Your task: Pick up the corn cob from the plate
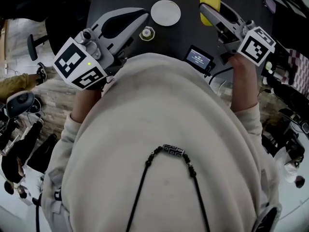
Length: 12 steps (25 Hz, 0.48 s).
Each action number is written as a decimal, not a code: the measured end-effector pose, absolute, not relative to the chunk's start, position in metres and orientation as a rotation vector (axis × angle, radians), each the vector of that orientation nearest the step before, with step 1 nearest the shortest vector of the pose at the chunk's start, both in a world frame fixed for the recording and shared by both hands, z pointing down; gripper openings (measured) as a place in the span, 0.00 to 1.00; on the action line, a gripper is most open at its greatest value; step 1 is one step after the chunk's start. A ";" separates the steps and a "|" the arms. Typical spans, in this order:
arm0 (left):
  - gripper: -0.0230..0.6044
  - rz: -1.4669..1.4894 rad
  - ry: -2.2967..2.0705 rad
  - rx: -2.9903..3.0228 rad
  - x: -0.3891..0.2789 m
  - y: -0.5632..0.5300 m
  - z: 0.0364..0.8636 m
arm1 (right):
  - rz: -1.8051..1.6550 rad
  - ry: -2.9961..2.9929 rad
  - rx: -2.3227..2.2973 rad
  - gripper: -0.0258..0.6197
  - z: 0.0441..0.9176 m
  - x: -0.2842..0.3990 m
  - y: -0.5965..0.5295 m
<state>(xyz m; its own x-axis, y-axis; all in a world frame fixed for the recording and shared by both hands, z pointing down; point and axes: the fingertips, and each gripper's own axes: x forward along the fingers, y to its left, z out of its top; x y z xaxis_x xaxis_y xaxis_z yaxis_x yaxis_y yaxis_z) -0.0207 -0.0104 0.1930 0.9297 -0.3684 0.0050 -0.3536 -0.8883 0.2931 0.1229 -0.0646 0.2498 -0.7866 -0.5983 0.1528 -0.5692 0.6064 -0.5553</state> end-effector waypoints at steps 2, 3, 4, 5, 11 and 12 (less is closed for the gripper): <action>0.04 -0.071 -0.506 2.804 -0.024 -0.008 0.191 | -0.892 2.754 -0.984 0.44 0.235 0.116 -0.052; 0.04 -0.071 -0.490 2.807 -0.026 -0.006 0.190 | -0.866 2.752 -0.973 0.44 0.228 0.111 -0.046; 0.04 -0.072 -0.474 2.813 -0.029 -0.005 0.188 | -0.837 2.751 -0.963 0.44 0.220 0.107 -0.041; 0.04 -0.073 -0.460 2.819 -0.030 -0.005 0.186 | -0.811 2.746 -0.953 0.44 0.213 0.103 -0.038; 0.04 -0.060 -0.386 2.835 -0.026 -0.014 0.184 | -0.762 2.707 -0.968 0.44 0.198 0.100 -0.038; 0.04 -0.055 -0.374 2.831 -0.023 -0.016 0.185 | -0.763 2.701 -0.972 0.44 0.198 0.102 -0.039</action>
